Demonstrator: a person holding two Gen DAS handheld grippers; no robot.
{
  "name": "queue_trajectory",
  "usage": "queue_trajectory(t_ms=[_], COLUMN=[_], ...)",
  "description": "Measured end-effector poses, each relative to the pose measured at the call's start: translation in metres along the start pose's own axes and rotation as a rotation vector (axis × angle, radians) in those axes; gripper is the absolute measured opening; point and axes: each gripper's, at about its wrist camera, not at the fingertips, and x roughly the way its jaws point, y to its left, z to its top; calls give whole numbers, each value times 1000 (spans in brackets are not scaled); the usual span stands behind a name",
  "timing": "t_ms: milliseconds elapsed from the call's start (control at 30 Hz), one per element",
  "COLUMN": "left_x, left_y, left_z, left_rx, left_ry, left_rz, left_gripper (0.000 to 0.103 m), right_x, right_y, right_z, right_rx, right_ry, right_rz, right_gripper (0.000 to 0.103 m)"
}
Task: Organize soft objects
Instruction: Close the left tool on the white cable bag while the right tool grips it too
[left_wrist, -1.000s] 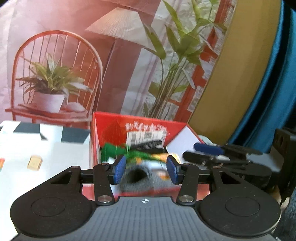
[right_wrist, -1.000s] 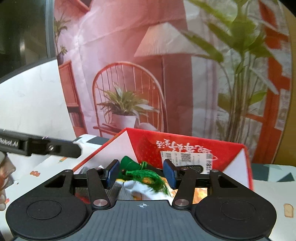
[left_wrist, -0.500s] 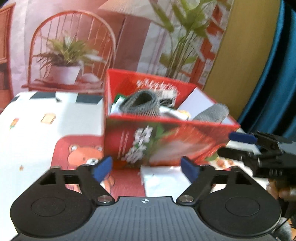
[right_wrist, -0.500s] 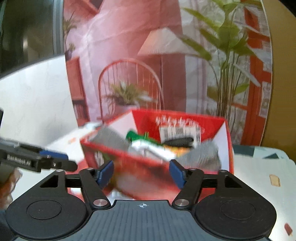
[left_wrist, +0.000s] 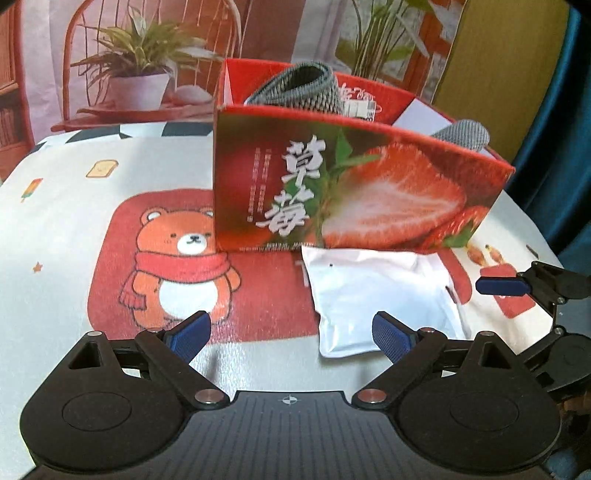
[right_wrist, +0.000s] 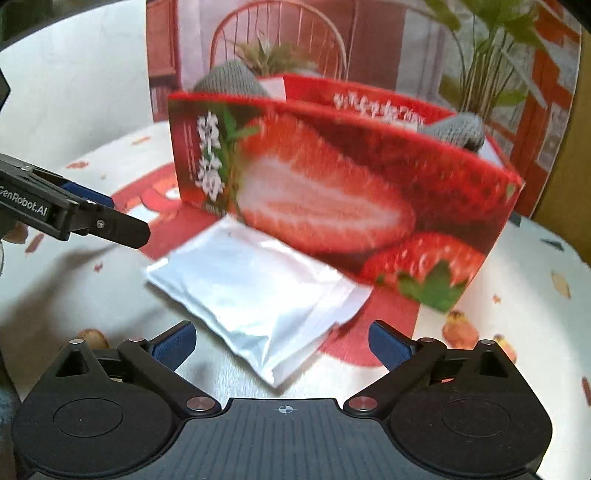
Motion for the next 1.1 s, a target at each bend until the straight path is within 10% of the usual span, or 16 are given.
queue_trajectory(t_ms=[867,1100], left_x=[-2,22], left_y=[-20,-15], left_z=[10,30], left_rx=[134,144], left_ry=[-74,-95], left_rz=[-55,-82], left_gripper=[95,80], right_x=[-4,-2], right_y=[-38,-49], right_z=[36,47], right_rx=[189,251], right_ry=[-133,-158], right_rz=[40,66], right_gripper=[76,74])
